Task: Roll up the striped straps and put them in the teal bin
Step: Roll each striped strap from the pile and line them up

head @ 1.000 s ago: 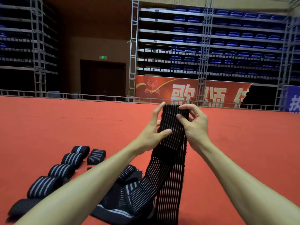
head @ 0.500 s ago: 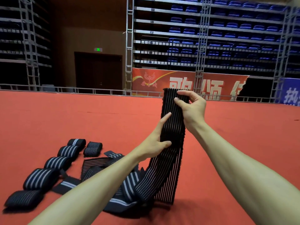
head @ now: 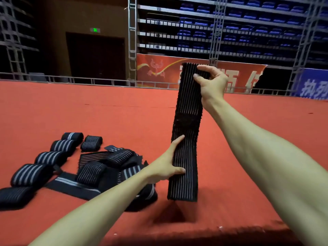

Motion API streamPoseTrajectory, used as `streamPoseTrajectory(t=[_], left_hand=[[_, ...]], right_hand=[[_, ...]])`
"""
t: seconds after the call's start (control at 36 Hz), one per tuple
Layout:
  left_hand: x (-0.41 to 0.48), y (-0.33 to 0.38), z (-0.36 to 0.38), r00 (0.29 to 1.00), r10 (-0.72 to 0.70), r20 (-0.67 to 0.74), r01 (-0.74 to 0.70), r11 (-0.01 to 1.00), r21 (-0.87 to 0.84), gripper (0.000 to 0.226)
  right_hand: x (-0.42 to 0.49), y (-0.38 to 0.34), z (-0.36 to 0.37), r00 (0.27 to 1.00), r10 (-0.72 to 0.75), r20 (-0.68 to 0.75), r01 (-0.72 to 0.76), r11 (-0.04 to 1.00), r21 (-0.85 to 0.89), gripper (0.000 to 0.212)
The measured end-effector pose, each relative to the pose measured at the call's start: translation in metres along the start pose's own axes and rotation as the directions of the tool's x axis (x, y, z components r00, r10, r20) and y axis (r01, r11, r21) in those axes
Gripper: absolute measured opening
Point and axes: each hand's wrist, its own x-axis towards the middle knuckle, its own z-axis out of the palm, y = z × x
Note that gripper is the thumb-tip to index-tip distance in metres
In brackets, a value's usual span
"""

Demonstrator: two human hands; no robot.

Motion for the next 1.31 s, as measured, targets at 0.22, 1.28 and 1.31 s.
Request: streamPoseTrajectory(t=[0.22, 1.28, 1.31], left_hand=[[0.008, -0.028, 0.026, 0.979, -0.189, 0.073, 0.199, 0.966, -0.168, 0.101], [0.022, -0.097, 0.055, 0.939, -0.319, -0.128, 0.334, 0.761, 0.556, 0.046], [0.022, -0.095, 0.056, 0.937, -0.334, -0.105, 0.33, 0.743, 0.583, 0.047]], right_hand=[[-0.005, 0.06, -0.009, 0.995, 0.095, 0.0, -0.095, 0.99, -0.107, 0.032], [-0.078, 0.195, -0.052, 0.93, 0.367, -0.025, -0.366, 0.916, -0.163, 0.032], [-0.079, 0.194, -0.052, 0.932, 0.362, -0.017, -0.359, 0.918, -0.167, 0.032]])
